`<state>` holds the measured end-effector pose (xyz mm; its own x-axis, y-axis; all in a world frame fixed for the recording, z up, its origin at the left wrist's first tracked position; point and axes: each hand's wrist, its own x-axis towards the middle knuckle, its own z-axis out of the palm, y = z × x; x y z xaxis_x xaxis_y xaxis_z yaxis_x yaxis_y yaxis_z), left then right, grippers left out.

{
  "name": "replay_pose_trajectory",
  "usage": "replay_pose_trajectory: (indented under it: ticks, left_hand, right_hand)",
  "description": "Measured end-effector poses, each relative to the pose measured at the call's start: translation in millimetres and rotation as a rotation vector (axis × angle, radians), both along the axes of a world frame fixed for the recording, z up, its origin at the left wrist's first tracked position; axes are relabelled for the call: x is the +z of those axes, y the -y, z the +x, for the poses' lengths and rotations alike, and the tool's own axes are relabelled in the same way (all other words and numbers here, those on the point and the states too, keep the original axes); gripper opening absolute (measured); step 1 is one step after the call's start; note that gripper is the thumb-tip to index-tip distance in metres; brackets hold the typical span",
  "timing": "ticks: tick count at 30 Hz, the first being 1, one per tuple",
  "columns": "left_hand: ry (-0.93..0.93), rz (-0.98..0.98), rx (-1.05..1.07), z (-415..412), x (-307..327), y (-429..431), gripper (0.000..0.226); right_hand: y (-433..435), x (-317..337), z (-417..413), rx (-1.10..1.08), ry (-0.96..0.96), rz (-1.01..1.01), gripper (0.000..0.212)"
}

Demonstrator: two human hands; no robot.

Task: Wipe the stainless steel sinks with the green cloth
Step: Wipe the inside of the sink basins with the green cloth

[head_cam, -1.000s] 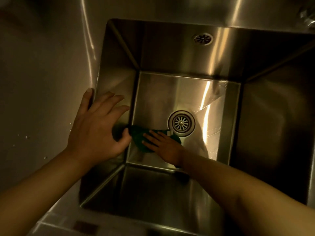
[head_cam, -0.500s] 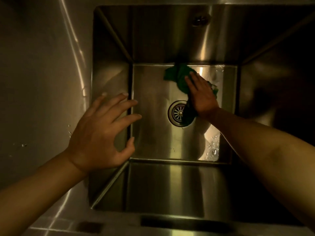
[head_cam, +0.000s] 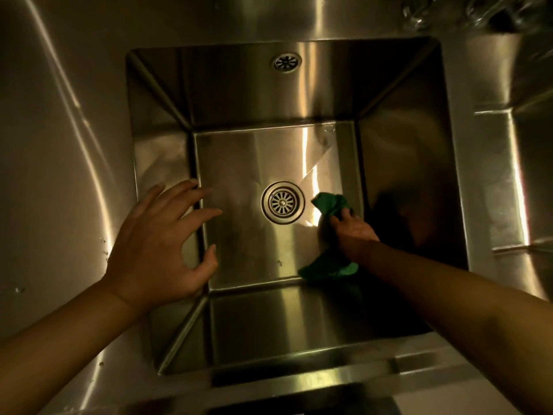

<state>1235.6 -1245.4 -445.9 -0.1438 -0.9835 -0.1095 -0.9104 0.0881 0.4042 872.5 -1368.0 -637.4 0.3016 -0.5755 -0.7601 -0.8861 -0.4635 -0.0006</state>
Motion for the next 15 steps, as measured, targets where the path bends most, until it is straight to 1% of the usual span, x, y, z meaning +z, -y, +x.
replay_pose_trajectory:
  ticks: [3,5,6,10,12,15]
  left_hand:
    - [0.002,-0.008,0.015,1.4,-1.0,-1.0,0.054]
    - [0.0,-0.007,0.023,0.7,-1.0,-1.3,0.054]
    - [-0.001,-0.001,0.028,0.1,-0.9,-1.4,0.054]
    - [0.007,0.02,0.042,-0.7,-0.3,-2.0,0.054]
    - [0.013,0.019,0.044,-0.5,-0.2,-1.4,0.054]
    - [0.016,0.008,0.049,-1.3,0.3,-0.4,0.053]
  right_hand:
    - [-17.2,5.7,-2.5,0.282,0.066,0.096,0.053]
    - [-25.8,3.6,0.5,0.442,0.199,0.093,0.05]
    - [-28.9,3.1,5.3,0.543,0.234,0.09,0.05]
    - [-42.6,-4.4,34.0,0.758,0.461,0.131,0.047]
    - [-51.4,-12.0,52.9,0.842,0.494,0.142,0.049]
    - [-69.3,-25.3,93.7,0.891,0.51,0.223,0.054]
